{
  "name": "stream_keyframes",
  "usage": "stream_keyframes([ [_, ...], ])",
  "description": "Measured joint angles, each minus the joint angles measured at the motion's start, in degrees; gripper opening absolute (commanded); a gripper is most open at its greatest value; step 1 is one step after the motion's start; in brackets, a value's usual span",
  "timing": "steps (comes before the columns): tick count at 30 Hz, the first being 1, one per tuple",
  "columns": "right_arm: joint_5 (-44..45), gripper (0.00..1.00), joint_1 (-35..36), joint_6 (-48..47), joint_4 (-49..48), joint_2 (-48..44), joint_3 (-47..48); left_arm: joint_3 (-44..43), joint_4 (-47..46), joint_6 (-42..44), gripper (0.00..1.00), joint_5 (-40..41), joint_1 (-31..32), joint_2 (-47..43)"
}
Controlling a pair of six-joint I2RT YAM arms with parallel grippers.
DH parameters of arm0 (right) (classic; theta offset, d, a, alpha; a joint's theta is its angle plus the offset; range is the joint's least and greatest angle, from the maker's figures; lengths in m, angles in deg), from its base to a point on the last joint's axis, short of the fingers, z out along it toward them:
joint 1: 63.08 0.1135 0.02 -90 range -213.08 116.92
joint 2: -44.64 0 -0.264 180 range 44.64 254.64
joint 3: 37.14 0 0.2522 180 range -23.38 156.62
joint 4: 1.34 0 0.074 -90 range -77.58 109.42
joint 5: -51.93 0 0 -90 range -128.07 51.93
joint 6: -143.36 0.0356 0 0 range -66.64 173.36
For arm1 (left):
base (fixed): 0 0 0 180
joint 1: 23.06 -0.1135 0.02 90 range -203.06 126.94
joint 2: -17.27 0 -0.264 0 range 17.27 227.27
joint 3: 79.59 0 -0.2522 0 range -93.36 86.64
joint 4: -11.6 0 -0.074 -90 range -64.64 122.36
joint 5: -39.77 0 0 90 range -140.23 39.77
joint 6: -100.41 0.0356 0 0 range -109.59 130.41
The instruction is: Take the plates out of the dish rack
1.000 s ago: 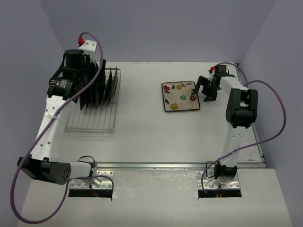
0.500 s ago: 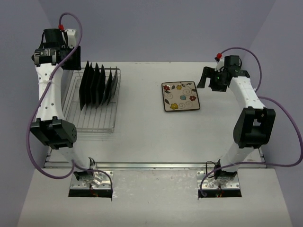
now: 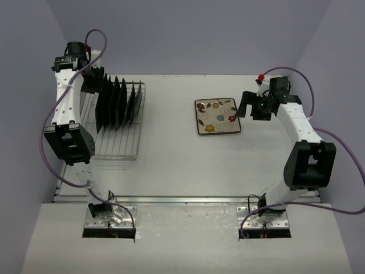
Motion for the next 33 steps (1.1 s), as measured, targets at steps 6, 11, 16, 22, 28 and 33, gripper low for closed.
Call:
stream_keyframes([
  [6,-1.06,0.99,0.00,0.05,0.18,-0.13,-0.16,-0.01,0.52,-0.37,0.37,-0.56,-0.01,2.79],
  [11,-1.76,0.99,0.00,0.10,0.22,-0.33,-0.16,-0.01,0.23,-0.36,0.46,-0.96,-0.11,4.75],
  [16,-1.84,0.99,0.00,0.22,0.50,-0.33,-0.16,0.83,-1.25,-0.30,0.46,-0.58,-0.33,5.59],
  [22,-1.86,0.99,0.00,0.23,0.66,-0.53,-0.16,0.92,-1.71,-0.15,0.36,0.30,-0.37,5.59],
  [28,-2.33,0.99,0.00,0.27,0.74,-0.83,-0.16,0.92,-1.72,0.33,0.41,0.38,-0.19,5.85],
  [33,-2.74,0.99,0.00,0.27,0.90,-1.29,-0.25,0.89,-1.77,0.31,0.37,-2.26,-1.15,6.59],
])
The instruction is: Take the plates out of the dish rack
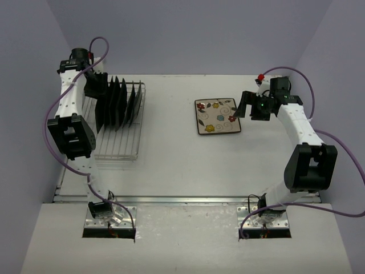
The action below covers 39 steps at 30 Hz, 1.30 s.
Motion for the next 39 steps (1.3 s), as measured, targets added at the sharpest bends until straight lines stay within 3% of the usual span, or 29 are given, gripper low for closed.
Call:
stream_keyframes([
  [4,-0.08,0.99,0.00,-0.02,0.11,-0.45,-0.45,-0.05,0.13,-0.15,0.29,-2.57,-1.12,2.02],
  [9,-0.19,0.99,0.00,-0.04,0.16,-0.61,-0.66,-0.71,0.82,-0.33,0.01,-3.83,-1.44,2.41],
  [10,-0.21,0.99,0.00,-0.02,0.18,-0.63,-0.66,-0.77,1.27,-0.55,0.00,-4.24,-1.41,2.41],
  [16,-0.64,0.99,0.00,-0.02,0.17,-0.67,-0.66,-2.69,2.82,0.21,0.00,-3.53,-1.43,2.92],
  [24,-2.04,0.99,0.00,0.11,0.92,-0.94,-0.63,-13.48,10.01,0.39,0.00,-5.36,-1.43,6.15],
  [29,-3.07,0.99,0.00,0.67,1.51,-0.94,-0.48,-9.49,7.22,-0.34,0.00,-7.82,-1.45,0.28],
  [39,-4.90,0.99,0.00,1.09,2.59,-1.17,0.06,-10.23,0.63,-2.58,0.00,-8.42,-1.53,-11.07],
])
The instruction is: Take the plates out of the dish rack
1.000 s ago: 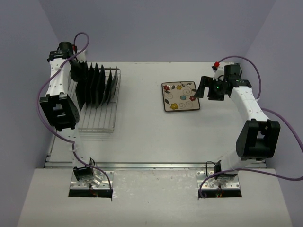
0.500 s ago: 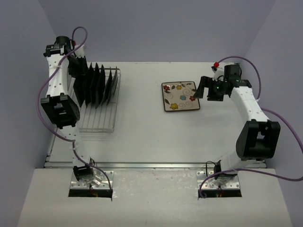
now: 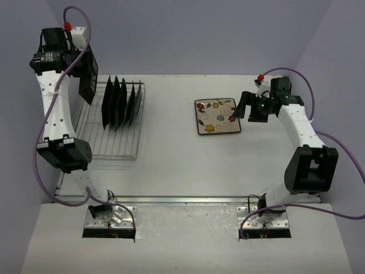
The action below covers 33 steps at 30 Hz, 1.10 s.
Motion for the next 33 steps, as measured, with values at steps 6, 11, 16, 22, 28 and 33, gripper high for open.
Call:
stream_keyframes([
  [6,-3.08,0.99,0.00,0.59,0.06,-1.69,0.16,18.81,-13.42,11.93,0.00,4.05,5.71,-19.25],
  [11,-6.25,0.99,0.00,1.24,-0.05,-2.56,2.29,44.82,-27.24,33.75,0.00,6.44,24.63,-40.81],
  [16,-10.40,0.99,0.00,0.31,0.20,-2.72,5.65,69.42,-34.78,59.18,0.00,-3.08,34.36,-58.25],
  [22,-17.07,0.99,0.00,-2.55,3.11,-1.55,14.10,88.87,-33.12,86.07,0.00,-10.41,34.60,-70.30],
  [28,-21.02,0.99,7.29,-6.49,7.16,1.37,19.72,100.03,-34.49,95.35,0.00,-21.65,34.57,-72.79],
  [33,-22.34,0.99,16.03,-7.51,8.47,2.55,14.38,104.50,-35.38,97.07,0.00,-27.53,34.59,-73.12],
])
